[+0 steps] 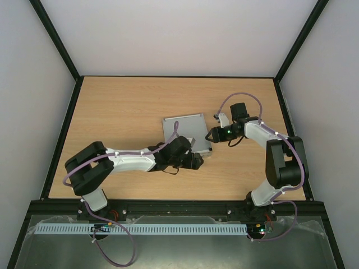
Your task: Pack up texas hold em set
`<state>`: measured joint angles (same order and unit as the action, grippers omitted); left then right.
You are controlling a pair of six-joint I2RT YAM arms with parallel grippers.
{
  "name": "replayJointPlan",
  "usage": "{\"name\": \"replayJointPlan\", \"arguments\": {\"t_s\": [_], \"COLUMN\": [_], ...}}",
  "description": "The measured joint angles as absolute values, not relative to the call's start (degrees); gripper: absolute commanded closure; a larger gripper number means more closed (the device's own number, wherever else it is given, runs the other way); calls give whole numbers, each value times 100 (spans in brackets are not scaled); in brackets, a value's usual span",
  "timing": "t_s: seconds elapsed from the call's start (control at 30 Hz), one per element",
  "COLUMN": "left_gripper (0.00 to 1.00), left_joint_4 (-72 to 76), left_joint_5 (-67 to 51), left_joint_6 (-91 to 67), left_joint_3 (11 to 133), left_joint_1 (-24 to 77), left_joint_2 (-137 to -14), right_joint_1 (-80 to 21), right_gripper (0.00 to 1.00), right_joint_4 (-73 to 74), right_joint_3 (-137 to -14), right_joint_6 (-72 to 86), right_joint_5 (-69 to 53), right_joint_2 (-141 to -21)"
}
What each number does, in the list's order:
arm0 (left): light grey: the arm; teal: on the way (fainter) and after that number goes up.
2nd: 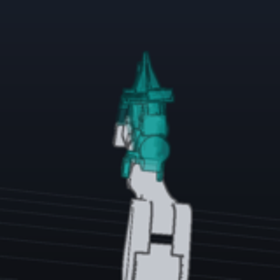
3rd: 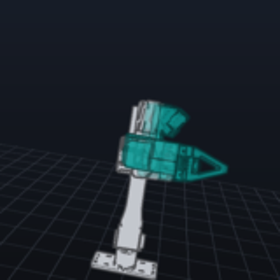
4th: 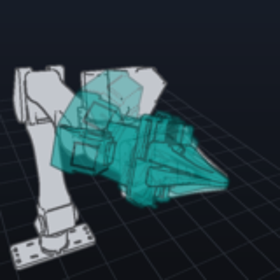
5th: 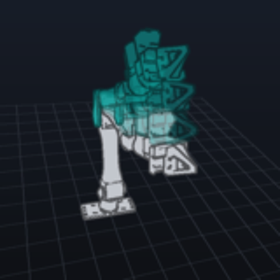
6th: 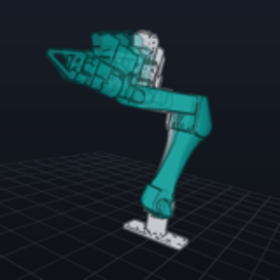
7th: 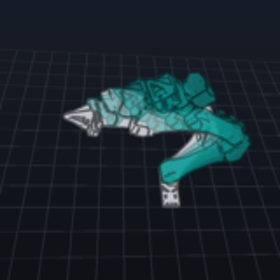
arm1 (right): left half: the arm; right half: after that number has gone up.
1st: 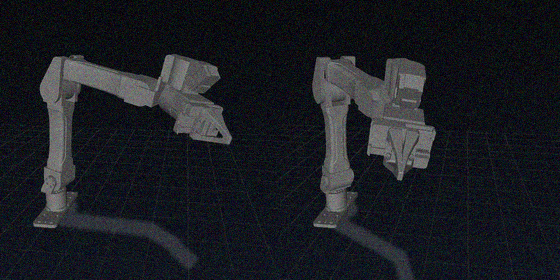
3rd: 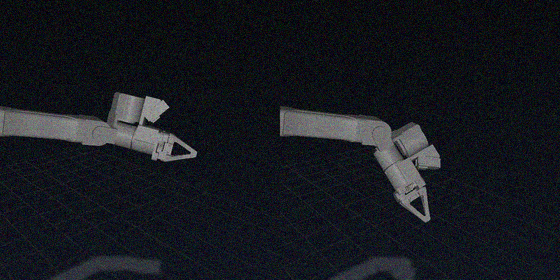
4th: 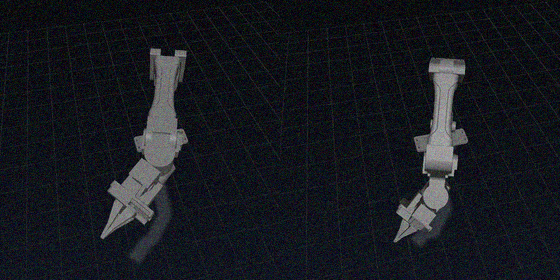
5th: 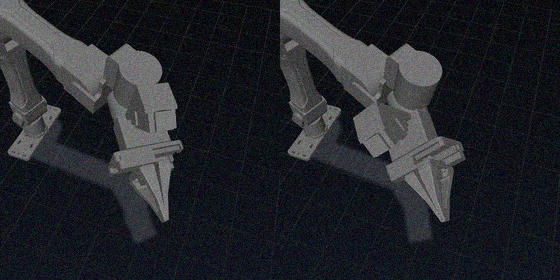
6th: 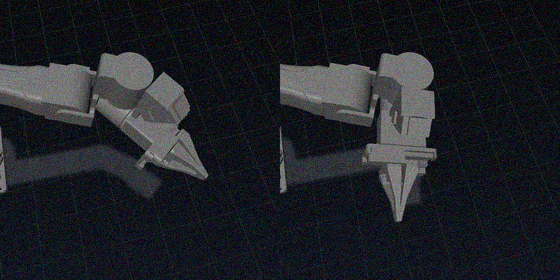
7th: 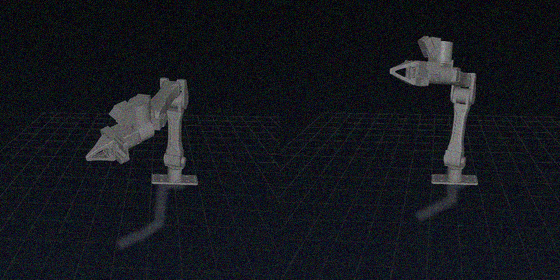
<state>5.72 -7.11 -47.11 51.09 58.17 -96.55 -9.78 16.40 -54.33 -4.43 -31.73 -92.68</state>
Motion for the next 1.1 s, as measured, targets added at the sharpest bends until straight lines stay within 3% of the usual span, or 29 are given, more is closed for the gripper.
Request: {"name": "replayJointPlan", "arguments": {"t_s": [0.73,1.1], "left_gripper": [22,25], "left_joint_4": [1011,672], "left_joint_5": [-716,349], "left_joint_6": [-4652,-4407], "left_joint_3": [5105,5245], "left_joint_1": [5876,6088], "left_joint_2": [-10136,-10320], "right_joint_1": [-978,-978], "right_gripper": [51,51], "right_joint_4": [1658,1653], "right_joint_3": [-5443,-5450], "right_joint_6": [-497,-517], "right_joint_5": [-3236,-3301], "right_joint_2": [-9428,-9463]}}
